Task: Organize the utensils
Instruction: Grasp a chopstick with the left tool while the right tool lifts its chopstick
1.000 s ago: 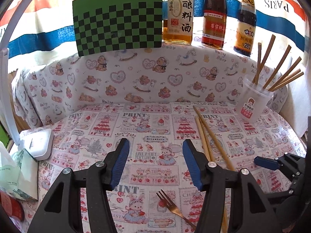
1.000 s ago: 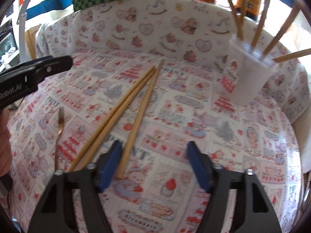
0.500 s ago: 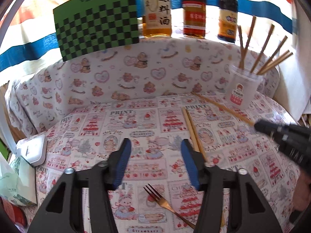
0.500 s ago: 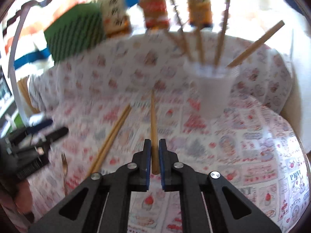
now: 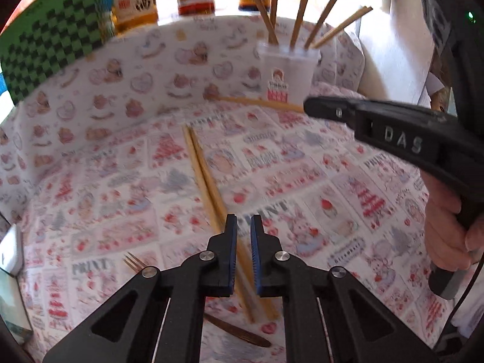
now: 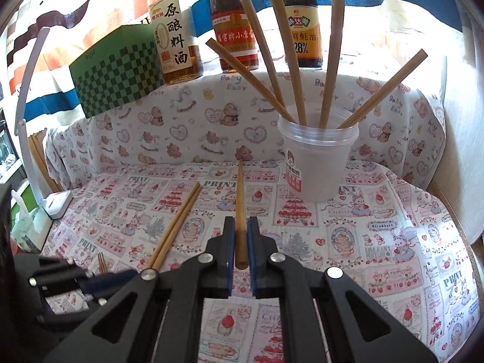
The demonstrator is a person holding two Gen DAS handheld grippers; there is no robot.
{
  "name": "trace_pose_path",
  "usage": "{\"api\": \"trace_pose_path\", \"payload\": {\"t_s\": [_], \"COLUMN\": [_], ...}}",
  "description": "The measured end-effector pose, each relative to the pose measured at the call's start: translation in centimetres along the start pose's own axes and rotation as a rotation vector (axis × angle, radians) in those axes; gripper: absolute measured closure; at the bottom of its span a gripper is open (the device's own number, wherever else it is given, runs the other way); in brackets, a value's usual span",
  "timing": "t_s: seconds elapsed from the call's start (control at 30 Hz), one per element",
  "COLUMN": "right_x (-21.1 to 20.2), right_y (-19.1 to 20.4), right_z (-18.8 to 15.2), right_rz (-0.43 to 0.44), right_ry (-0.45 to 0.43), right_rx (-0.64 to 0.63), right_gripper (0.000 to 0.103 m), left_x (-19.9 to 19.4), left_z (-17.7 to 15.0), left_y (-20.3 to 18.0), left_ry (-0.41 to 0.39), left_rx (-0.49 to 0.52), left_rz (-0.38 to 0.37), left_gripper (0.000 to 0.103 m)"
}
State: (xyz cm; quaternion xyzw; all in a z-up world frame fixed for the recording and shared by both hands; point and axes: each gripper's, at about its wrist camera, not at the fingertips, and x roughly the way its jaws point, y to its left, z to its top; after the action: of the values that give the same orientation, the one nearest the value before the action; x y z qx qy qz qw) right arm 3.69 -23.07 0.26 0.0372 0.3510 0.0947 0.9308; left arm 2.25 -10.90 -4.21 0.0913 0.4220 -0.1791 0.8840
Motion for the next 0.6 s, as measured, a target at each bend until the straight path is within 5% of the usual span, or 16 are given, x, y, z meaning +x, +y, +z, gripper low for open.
{"api": "trace_pose_path", "payload": {"t_s": [0.47,0.6], "right_x": [0.0,-1.0], "right_y": [-0.6,-1.2], "right_z": [0.0,0.1], "right_rz": [0.002,0.002], "right_ry": [-0.002,-0.067], "right_rx": [0.024,0.071], "right_gripper": [0.096,0.096], "left_x": [1.4,1.5], "left_z": [0.1,0.2], "left_y": [0.7,1.8], "left_ry": [0.090,0.061], "left_rx": [-0.040,-0.062], "left_rz": [0.024,0.037], "left_gripper": [0.089,0.097]}}
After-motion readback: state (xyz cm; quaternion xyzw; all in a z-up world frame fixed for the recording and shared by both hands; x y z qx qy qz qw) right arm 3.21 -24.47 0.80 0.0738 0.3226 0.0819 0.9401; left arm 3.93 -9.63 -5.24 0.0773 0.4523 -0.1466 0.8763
